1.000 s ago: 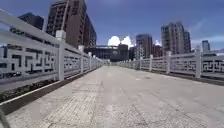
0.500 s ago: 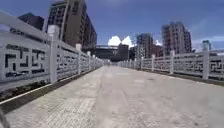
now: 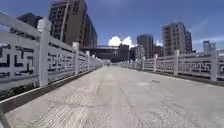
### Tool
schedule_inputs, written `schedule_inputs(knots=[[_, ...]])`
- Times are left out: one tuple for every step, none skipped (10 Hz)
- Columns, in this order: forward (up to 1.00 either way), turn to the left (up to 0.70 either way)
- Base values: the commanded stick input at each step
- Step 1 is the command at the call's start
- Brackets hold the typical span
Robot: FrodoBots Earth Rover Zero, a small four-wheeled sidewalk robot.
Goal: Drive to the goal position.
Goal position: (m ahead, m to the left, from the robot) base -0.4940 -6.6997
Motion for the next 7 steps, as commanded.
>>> schedule_inputs(knots=[[0.7, 0.02], [0.7, 0.07], [0.7, 0.14], [0.7, 0.14], [0.7, 0.14], [0.7, 0.14], [0.7, 0.09]])
